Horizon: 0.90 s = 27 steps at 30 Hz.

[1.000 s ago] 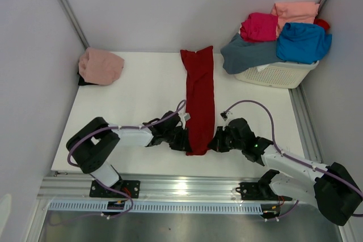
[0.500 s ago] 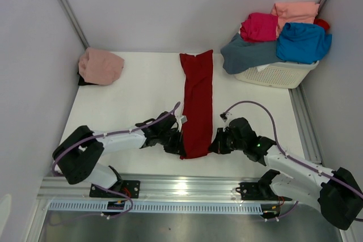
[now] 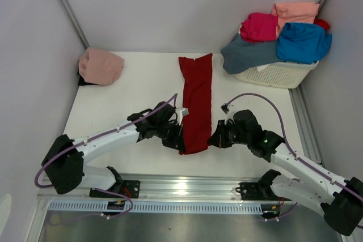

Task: Fold and stack the t-shirts
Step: Fold the folded rectangular tshirt in 1/3 of the way

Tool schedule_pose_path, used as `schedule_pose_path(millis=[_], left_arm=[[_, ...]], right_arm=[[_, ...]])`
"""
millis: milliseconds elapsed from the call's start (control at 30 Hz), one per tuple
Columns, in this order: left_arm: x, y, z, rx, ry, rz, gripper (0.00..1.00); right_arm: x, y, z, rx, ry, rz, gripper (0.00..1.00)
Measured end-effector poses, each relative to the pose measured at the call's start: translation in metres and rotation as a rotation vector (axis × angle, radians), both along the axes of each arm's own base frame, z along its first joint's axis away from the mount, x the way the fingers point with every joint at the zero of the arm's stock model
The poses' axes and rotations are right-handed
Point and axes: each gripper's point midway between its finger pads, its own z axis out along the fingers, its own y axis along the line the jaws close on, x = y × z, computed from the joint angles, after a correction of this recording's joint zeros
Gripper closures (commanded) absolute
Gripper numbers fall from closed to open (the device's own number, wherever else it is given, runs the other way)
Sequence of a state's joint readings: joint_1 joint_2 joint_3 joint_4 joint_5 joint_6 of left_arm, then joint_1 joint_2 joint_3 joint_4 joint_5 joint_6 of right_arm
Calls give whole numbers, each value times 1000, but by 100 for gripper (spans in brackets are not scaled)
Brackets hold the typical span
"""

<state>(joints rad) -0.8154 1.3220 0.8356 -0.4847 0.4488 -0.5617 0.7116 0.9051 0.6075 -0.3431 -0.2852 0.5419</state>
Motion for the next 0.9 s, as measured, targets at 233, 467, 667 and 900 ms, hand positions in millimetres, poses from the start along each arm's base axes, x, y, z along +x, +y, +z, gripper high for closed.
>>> schedule_pose_path(millis=[233,467,667,900], left_arm=[[37,0,35,2,-106,50,99],[105,6,49,9,-168,181,99],[160,4,55,1,-192,255,99],[208,-5,47,-26,-187,282,99]], right_arm=[[28,1,21,2,-96,-38,100],[88,-4,19,-24,-159,-146,100],[154,-5,21,-18,-173,-242,100],[209,-10,27,-14,-190,-320,100]])
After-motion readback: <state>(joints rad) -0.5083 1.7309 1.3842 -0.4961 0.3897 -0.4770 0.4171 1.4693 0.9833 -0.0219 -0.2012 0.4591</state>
